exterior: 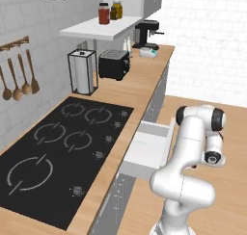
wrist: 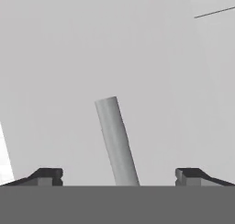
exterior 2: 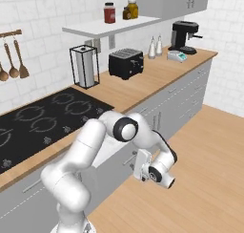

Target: Take a straw from the drawer in front and place it inside the glass cup on the dining counter.

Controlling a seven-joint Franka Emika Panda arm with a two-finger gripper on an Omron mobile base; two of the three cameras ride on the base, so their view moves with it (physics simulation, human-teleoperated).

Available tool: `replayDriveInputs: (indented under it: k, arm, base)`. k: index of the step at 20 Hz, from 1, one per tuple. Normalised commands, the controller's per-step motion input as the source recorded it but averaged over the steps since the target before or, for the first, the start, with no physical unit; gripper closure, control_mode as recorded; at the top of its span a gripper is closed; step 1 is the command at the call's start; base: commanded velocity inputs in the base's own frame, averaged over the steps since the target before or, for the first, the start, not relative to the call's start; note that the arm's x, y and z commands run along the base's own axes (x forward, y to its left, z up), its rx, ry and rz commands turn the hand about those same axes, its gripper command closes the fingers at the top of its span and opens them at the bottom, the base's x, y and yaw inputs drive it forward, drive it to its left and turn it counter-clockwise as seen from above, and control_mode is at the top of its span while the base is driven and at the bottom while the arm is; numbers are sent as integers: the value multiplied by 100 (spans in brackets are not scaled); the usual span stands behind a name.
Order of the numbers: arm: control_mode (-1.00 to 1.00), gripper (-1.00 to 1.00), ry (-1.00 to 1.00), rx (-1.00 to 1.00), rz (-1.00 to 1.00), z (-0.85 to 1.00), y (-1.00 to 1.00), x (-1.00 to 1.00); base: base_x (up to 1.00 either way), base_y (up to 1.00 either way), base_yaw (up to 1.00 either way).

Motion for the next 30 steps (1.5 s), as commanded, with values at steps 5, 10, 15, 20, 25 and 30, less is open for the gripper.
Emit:
replayDriveInputs:
  k: [5,10,15,20,25,30]
  arm:
    - [-100,-100,0,-9,-6,88,-5,-18]
    - [-100,-100,0,-18,-5,99,3,-1]
    - [-100,-100,2,-30,0,96,34,3]
    - [-100,-100,13,-34,0,67,53,11]
    - [-100,-100,38,-38,1,11,72,50]
    - [-100,-100,33,-35,7,-8,53,57]
  base:
    - [0,0,0]
    - [0,0,0]
    - [0,0,0]
    - [0,0,0]
    - [0,0,0]
    - [0,0,0]
